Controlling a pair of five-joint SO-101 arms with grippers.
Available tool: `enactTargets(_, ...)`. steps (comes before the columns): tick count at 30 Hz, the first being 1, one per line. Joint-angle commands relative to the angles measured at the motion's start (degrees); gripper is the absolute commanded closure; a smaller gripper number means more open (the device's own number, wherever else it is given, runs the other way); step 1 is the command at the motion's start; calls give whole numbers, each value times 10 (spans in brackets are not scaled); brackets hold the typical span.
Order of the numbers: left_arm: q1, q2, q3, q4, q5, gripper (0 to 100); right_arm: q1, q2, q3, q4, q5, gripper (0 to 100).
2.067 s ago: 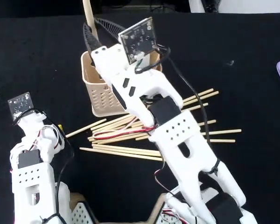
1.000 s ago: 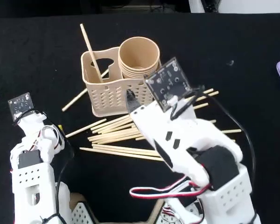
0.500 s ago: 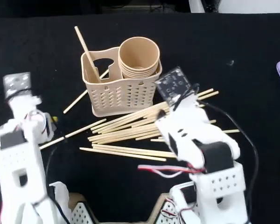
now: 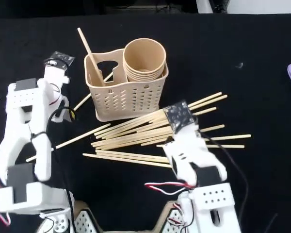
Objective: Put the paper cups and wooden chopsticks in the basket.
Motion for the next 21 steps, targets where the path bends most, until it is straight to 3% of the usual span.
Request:
enactTargets(1,-12,21,-29,-48,-4,755,11,-60,26,-20,-7,829)
enactTargets(12,-23,118,-34,-152,40,755,11,-186,90,-8,-7,829)
enactTargets(21,-23,136,-50,-154,41,755,-24,-202,104,7,-4,829)
